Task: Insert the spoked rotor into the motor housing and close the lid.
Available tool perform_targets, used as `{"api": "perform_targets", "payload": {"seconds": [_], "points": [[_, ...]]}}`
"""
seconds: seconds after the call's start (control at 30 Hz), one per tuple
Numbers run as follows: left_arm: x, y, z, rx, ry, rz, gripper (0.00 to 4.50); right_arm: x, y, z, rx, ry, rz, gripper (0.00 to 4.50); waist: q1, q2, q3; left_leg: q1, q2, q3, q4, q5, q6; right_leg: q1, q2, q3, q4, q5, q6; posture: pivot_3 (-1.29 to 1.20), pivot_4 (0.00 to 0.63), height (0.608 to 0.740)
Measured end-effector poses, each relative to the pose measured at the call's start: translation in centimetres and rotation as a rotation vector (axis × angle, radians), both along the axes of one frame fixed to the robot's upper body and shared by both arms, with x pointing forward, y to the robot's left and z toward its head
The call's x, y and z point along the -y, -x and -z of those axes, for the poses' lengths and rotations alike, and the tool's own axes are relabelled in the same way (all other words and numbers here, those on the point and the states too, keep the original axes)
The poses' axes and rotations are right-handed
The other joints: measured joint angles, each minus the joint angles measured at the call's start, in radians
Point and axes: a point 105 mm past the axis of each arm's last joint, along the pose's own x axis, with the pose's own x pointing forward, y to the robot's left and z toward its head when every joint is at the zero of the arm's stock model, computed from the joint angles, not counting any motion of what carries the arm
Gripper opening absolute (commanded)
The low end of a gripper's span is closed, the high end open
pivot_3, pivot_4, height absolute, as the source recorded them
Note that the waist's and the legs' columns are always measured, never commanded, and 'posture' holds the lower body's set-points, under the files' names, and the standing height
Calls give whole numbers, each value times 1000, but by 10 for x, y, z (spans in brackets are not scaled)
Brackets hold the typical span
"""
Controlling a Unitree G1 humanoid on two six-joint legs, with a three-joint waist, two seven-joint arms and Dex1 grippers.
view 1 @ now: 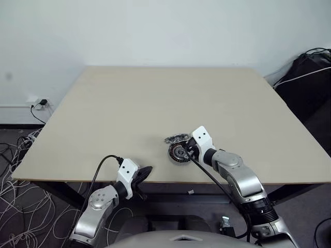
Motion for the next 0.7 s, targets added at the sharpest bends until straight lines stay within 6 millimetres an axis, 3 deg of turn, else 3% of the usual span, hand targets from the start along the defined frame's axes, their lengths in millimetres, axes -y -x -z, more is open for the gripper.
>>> {"api": "perform_targets", "payload": {"seconds": [0.7], "points": [[0,1,1,-4,-1,-2,0,4,14,21,-118,48,-76,9,1,0,0,0,0,0,0,0,0,0,0,0,0,0,0,0,0,740]]}}
